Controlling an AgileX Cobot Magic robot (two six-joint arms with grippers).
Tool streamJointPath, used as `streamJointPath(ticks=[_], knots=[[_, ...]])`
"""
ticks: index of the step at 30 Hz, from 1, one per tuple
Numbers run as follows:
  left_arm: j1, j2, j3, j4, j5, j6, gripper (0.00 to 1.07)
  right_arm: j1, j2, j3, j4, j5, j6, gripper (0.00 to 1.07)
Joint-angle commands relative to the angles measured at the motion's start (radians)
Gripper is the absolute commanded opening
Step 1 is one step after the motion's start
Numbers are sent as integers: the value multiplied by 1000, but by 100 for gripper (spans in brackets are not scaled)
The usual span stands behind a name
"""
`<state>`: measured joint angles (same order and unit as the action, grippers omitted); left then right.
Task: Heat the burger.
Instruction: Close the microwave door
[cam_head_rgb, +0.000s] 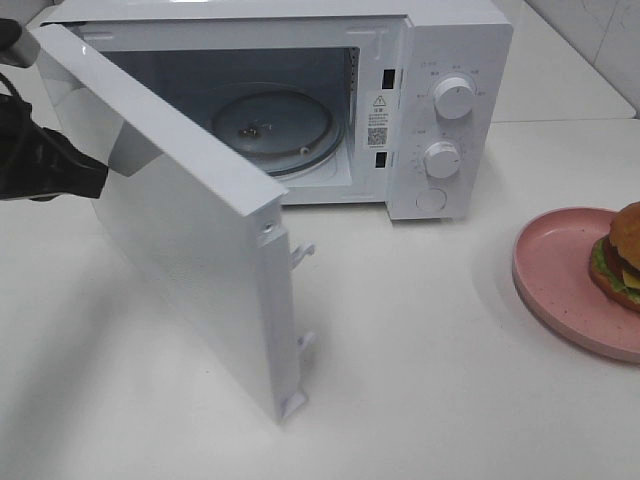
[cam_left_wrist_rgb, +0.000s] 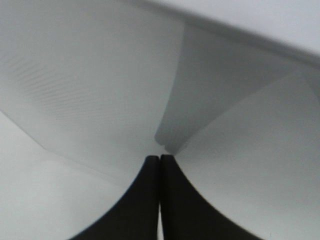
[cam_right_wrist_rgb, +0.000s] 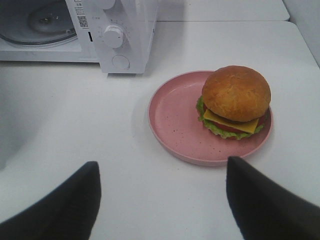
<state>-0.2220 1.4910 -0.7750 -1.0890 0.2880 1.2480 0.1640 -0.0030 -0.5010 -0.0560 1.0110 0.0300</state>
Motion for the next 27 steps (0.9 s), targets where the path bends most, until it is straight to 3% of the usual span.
streamJointPath(ticks=[1, 13, 18, 27], knots=[[-28, 25, -26, -12, -2, 3, 0, -2, -27, 3, 2, -11, -12, 67], [-117, 130, -134, -25, -80, 3, 0, -2, -27, 3, 2, -11, -12, 67], [-149, 178, -189, -75, -97, 3, 0, -2, -27, 3, 2, -11, -12, 67], [-241, 314, -331, -86, -158, 3, 0, -2, -27, 3, 2, -11, -12, 67]])
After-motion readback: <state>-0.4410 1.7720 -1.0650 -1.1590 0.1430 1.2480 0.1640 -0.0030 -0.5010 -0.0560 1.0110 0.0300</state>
